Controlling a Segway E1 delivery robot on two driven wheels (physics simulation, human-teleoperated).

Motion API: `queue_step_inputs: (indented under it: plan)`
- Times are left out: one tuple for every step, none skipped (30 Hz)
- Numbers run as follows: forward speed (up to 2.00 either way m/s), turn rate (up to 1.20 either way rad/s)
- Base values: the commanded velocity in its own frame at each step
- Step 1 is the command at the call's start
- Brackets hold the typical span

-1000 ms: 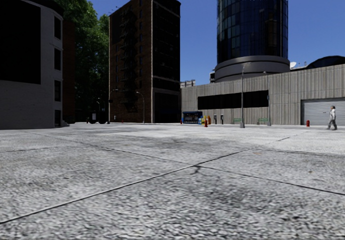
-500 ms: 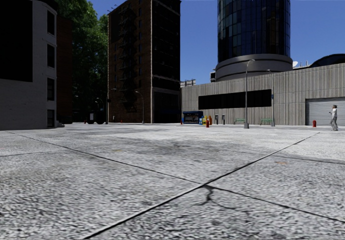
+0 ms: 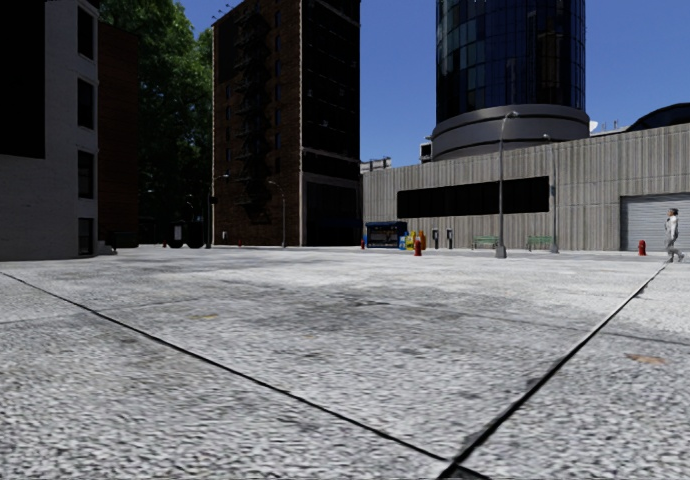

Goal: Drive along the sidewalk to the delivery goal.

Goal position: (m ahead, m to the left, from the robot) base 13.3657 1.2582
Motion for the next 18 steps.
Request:
queue_step_inputs:
  plan:
    - [2.00,0.00]
    - [2.00,0.00]
    - [2.00,0.00]
    - [2.00,0.00]
    - [2.00,0.00]
    - [2.00,0.00]
    - [2.00,0.00]
    - [2.00,0.00]
    - [2.00,0.00]
    - [2.00,0.00]
    - [2.00,0.00]
    - [2.00,0.00]
    - [2.00,0.00]
    - [2.00,0.00]
    - [2.00,0.00]
    - [2.00,0.00]
    - [2.00,0.00]
    - [2.00,0.00]
